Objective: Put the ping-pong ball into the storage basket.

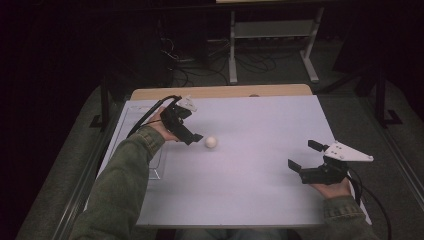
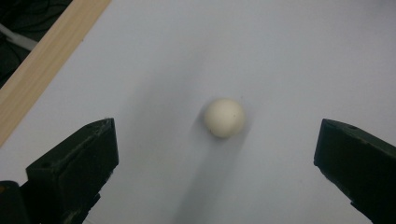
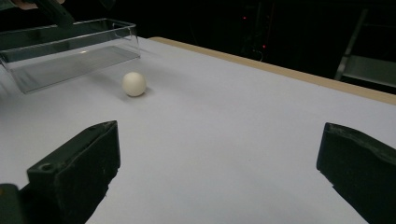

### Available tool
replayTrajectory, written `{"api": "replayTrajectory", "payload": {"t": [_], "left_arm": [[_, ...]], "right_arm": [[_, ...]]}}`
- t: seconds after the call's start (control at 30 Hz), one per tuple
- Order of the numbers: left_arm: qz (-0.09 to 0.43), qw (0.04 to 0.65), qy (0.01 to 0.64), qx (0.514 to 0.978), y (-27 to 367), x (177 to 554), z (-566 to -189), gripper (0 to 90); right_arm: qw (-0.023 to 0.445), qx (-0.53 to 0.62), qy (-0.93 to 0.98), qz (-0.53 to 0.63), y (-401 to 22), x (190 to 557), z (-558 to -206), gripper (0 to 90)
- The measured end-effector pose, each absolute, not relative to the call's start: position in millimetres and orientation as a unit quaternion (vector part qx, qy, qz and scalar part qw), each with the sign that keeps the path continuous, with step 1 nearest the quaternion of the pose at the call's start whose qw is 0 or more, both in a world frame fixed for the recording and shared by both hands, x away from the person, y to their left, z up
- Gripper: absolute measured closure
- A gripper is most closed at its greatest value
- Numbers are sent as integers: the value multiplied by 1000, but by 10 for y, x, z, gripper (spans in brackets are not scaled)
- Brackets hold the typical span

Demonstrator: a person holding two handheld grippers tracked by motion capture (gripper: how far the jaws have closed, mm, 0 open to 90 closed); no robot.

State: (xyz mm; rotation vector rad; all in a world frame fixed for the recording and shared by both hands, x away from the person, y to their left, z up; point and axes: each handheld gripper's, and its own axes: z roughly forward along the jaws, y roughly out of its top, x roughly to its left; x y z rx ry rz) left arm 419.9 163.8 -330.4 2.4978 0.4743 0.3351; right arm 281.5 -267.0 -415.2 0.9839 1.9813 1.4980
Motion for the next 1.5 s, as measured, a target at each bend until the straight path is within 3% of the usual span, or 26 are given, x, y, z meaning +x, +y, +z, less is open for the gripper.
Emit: {"api": "replayTrajectory", "payload": {"t": [1.5], "left_arm": [[98,198,71,973,1197,4430,-3602,0]], "right_arm": [[226,362,725,540,-2707,2733,-4176,0]]}}
